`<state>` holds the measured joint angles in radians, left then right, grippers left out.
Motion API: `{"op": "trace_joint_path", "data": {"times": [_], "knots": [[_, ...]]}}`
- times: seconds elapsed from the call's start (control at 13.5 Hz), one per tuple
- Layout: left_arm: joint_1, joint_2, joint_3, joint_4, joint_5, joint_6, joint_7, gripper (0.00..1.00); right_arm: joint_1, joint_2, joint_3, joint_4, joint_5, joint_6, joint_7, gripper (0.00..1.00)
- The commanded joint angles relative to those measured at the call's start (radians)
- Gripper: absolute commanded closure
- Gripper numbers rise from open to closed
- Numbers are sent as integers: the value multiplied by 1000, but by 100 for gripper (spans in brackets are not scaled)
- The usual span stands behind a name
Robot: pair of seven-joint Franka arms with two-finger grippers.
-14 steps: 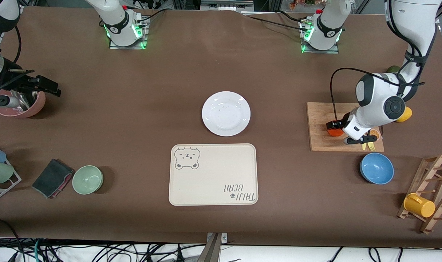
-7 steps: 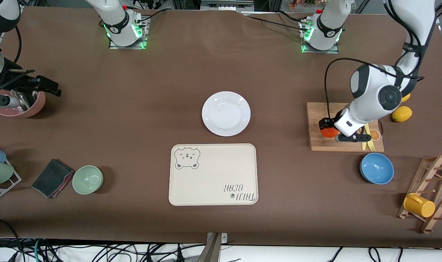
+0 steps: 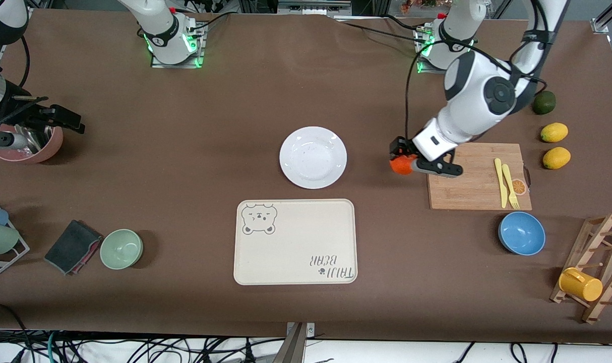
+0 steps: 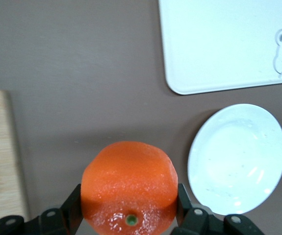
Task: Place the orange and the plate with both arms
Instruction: 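Carry the orange with the left gripper and lower it onto the white plate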
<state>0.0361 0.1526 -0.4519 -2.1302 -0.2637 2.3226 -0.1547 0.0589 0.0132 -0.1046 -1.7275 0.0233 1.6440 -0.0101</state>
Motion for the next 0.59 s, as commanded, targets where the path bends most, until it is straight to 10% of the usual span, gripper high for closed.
{"op": "trace_joint_path", "data": {"times": [0.0, 0.52], "knots": [[-77, 59, -22, 21, -20, 82, -99, 100, -4, -4, 2, 2, 12, -7, -4, 0], [-297, 324, -11, 212, 170, 107, -430, 100, -4, -4, 2, 2, 12, -7, -4, 0]]}}
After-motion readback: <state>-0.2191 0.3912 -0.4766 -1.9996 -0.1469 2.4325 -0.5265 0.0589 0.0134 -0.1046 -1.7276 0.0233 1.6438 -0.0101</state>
